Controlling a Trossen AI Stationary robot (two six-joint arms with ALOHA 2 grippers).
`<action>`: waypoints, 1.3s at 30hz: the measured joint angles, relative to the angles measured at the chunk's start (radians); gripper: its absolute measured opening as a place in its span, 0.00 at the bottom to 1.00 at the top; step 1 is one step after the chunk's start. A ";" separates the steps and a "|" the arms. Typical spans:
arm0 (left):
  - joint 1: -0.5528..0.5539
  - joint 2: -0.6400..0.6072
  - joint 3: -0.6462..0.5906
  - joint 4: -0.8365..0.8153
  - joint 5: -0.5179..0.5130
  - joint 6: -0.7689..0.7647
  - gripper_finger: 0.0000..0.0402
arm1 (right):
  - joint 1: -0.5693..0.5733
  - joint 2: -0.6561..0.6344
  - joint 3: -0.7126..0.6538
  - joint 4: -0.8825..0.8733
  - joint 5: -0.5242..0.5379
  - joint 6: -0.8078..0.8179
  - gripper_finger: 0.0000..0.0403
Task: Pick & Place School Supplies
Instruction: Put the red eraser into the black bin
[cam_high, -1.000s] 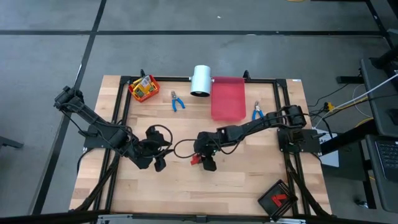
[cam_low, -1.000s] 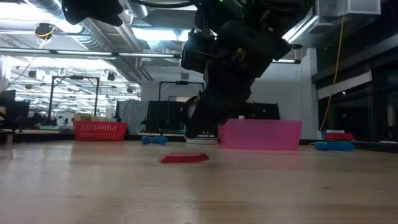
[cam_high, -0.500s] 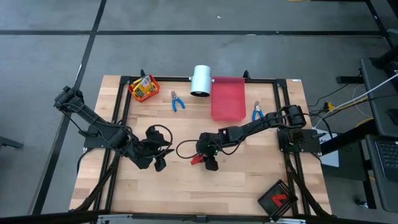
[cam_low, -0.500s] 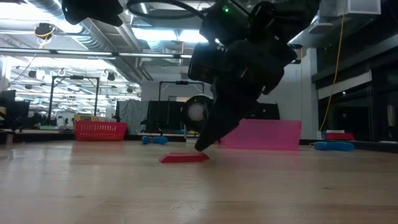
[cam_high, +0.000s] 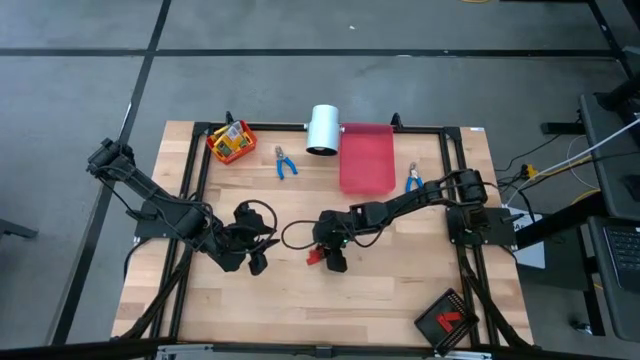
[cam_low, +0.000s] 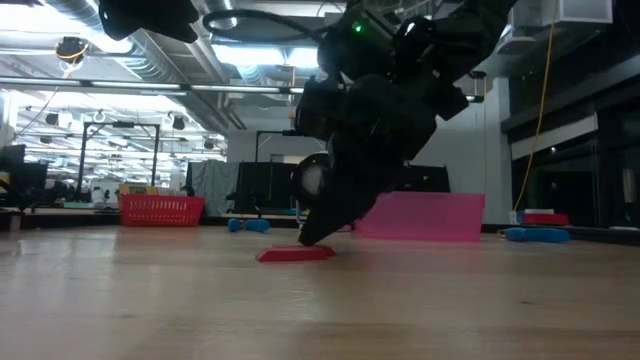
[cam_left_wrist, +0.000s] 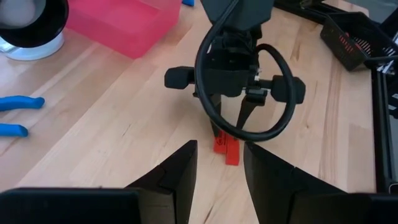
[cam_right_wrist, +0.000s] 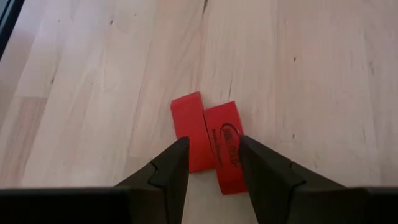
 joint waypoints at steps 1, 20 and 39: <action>0.000 0.000 0.000 0.000 0.000 -0.004 0.32 | 0.000 0.003 0.000 0.000 -0.006 0.004 0.35; 0.000 0.000 0.000 -0.002 -0.001 -0.026 0.32 | -0.043 0.021 0.000 0.003 0.012 -0.032 0.33; 0.000 0.000 0.000 -0.001 -0.008 -0.034 0.32 | -0.043 0.019 0.000 -0.008 0.089 -0.046 0.11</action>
